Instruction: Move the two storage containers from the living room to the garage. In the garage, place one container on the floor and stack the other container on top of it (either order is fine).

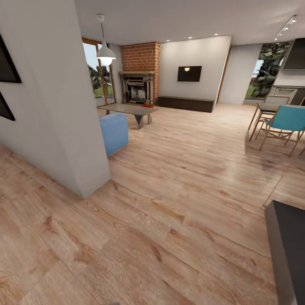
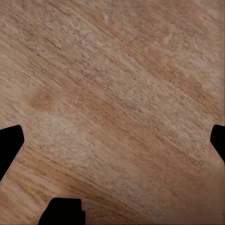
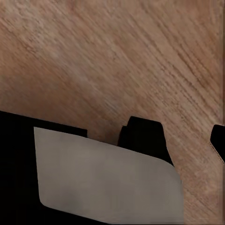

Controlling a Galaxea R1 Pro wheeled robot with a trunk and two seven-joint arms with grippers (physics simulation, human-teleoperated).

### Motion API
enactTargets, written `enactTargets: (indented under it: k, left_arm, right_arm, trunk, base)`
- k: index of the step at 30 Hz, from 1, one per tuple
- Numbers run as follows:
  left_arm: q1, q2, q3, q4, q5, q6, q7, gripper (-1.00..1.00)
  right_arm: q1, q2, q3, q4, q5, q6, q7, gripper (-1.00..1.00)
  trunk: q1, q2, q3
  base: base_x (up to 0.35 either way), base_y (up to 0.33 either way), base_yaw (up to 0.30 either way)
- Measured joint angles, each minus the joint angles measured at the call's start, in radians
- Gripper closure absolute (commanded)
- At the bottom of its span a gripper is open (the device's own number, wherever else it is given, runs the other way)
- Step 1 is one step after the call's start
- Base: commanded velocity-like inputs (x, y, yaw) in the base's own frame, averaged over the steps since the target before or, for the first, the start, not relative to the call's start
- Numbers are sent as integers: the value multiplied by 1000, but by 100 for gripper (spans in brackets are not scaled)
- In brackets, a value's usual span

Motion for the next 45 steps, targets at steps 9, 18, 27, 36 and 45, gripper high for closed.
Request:
enactTargets:
  k: [9,18,27,36,45]
  left_arm:
    - [0,0,0,0,0,0,0,-100]
    - [0,0,0,0,0,-2,0,-100]
    - [0,0,0,0,0,-4,0,-100]
    - [0,0,0,0,0,-4,0,-100]
    - [0,0,0,0,0,-4,0,-100]
  right_arm:
    - [31,0,0,1,-1,0,0,-100]
    - [60,0,0,1,-2,0,0,-100]
    - [70,0,0,2,-2,0,0,-100]
    - [91,0,0,2,-2,0,1,-100]
    - [105,-1,0,2,-2,0,1,-100]
  trunk:
    - [0,0,0]
    - [0,0,0]
    - [0,0,0]
    - [0,0,0]
    - [0,0,0]
  base:
    - [345,0,0]
    - [345,0,0]
    - [345,0,0]
    - [345,0,0]
    - [345,0,0]
